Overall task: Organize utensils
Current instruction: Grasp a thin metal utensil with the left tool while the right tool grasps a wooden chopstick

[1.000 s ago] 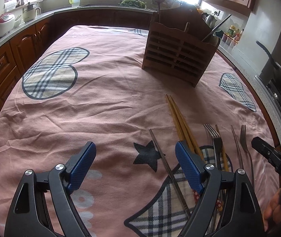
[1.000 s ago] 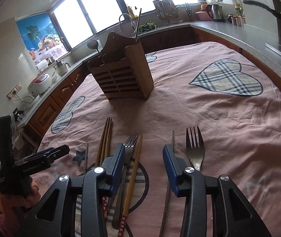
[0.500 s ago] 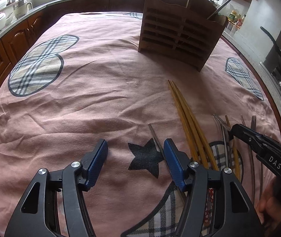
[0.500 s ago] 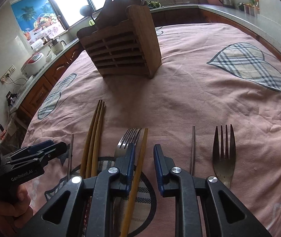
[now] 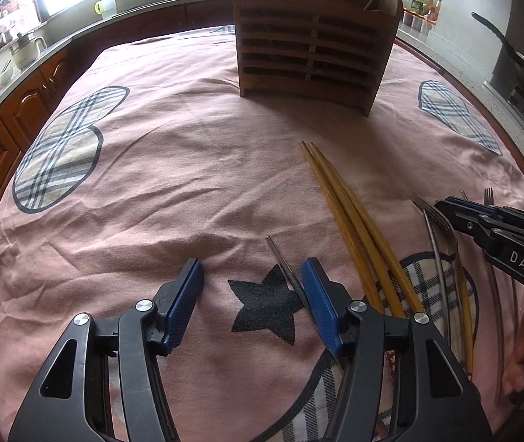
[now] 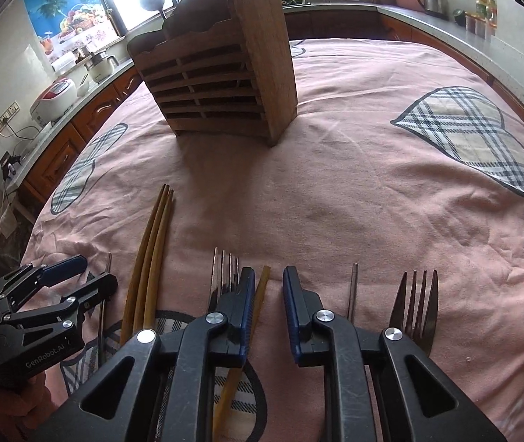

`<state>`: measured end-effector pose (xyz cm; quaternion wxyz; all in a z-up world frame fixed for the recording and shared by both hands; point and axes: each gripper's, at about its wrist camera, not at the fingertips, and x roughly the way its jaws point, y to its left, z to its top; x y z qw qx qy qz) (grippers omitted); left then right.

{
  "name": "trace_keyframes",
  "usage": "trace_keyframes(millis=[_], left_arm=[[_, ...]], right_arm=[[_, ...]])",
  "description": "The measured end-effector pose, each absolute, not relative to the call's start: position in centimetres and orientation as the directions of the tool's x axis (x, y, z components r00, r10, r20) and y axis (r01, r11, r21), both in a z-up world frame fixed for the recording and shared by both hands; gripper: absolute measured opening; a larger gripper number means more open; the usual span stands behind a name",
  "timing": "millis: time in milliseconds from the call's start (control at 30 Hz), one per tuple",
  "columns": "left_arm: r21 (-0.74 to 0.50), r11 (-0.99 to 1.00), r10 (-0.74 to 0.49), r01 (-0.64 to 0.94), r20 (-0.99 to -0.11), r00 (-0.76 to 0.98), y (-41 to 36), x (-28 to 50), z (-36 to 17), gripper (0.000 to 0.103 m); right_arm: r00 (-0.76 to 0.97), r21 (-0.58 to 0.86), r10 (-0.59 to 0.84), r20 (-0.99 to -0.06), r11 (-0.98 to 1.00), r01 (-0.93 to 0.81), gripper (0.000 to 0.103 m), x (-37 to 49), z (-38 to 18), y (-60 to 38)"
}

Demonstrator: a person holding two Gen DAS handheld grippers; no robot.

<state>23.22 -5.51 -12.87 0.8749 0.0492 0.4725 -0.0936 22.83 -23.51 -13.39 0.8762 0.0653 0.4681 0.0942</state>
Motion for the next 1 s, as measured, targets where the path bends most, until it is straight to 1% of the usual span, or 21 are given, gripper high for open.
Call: trace_keyframes(millis=[100, 133, 200, 233, 267, 300, 400, 433, 467, 533, 567, 733, 867, 967, 1000], left_arm=[[0.011, 0.976, -0.112, 0.216, -0.83, 0.547, -5.9, 23.2, -12.9, 0.051], [0.013, 0.975, -0.115, 0.222, -0.827, 0.55, -6.1, 23.2, -12.9, 0.047], [0.022, 0.97, -0.12, 0.243, -0.824, 0.554, -6.5, 23.2, -12.9, 0.036], [0.028, 0.967, -0.121, 0.252, -0.822, 0.557, -6.8, 23.2, -12.8, 0.026], [0.031, 0.965, -0.125, 0.261, -0.82, 0.558, -7.0, 23.2, -12.8, 0.014], [0.031, 0.963, -0.128, 0.266, -0.82, 0.558, -7.1, 23.3, -12.7, 0.011], [-0.001, 0.965, -0.152, 0.263, -0.818, 0.555, -6.6, 23.4, -12.6, 0.007], [-0.028, 0.965, -0.171, 0.259, -0.818, 0.549, -6.2, 23.5, -12.4, 0.005], [-0.064, 0.965, -0.197, 0.255, -0.817, 0.542, -5.7, 23.5, -12.3, 0.0], [-0.127, 0.96, -0.245, 0.25, -0.813, 0.529, -4.6, 23.4, -11.7, 0.0], [-0.139, 0.959, -0.253, 0.246, -0.809, 0.531, -4.3, 23.3, -11.5, 0.0], [-0.174, 0.954, -0.284, 0.244, -0.783, 0.554, -3.4, 22.3, -9.4, 0.0], [-0.177, 0.952, -0.292, 0.248, -0.764, 0.575, -3.0, 21.6, -8.1, 0.0], [-0.194, 0.951, -0.295, 0.239, -0.795, 0.53, -3.0, 22.1, -8.8, 0.0], [-0.198, 0.952, -0.293, 0.232, -0.807, 0.512, -3.0, 22.4, -9.3, 0.002]], right_arm=[[0.54, 0.168, 0.205, -0.816, 0.979, -0.117, 0.017, 23.2, -13.3, -22.7], [0.542, 0.16, 0.201, -0.816, 0.979, -0.123, 0.017, 23.3, -13.4, -22.5], [0.544, 0.144, 0.194, -0.816, 0.981, -0.133, 0.017, 23.4, -13.3, -22.1], [0.545, 0.14, 0.192, -0.816, 0.981, -0.137, 0.017, 23.3, -13.3, -22.1], [0.546, 0.139, 0.192, -0.815, 0.981, -0.138, 0.016, 23.3, -13.3, -22.2], [0.544, 0.149, 0.199, -0.815, 0.979, -0.136, 0.009, 23.2, -13.3, -22.3], [0.538, 0.235, 0.26, -0.802, 0.965, -0.117, 0.006, 23.0, -13.1, -23.4], [0.54, 0.255, 0.274, -0.796, 0.96, -0.111, 0.005, 22.9, -13.0, -23.7], [0.544, 0.276, 0.289, -0.788, 0.955, -0.107, 0.005, 22.6, -12.8, -23.9], [0.553, 0.301, 0.307, -0.775, 0.948, -0.104, 0.004, 22.1, -12.2, -24.3], [0.56, 0.311, 0.314, -0.766, 0.945, -0.105, 0.004, 21.9, -11.9, -24.5], [0.602, 0.335, 0.334, -0.725, 0.935, -0.115, 0.004, 20.8, -9.7, -24.8], [0.634, 0.348, 0.346, -0.692, 0.929, -0.128, 0.004, 20.1, -7.9, -24.8], [0.646, 0.347, 0.349, -0.679, 0.928, -0.137, 0.004, 19.7, -7.2, -24.8], [0.649, 0.347, 0.348, -0.677, 0.928, -0.136, 0.004, 19.7, -7.1, -24.8]])
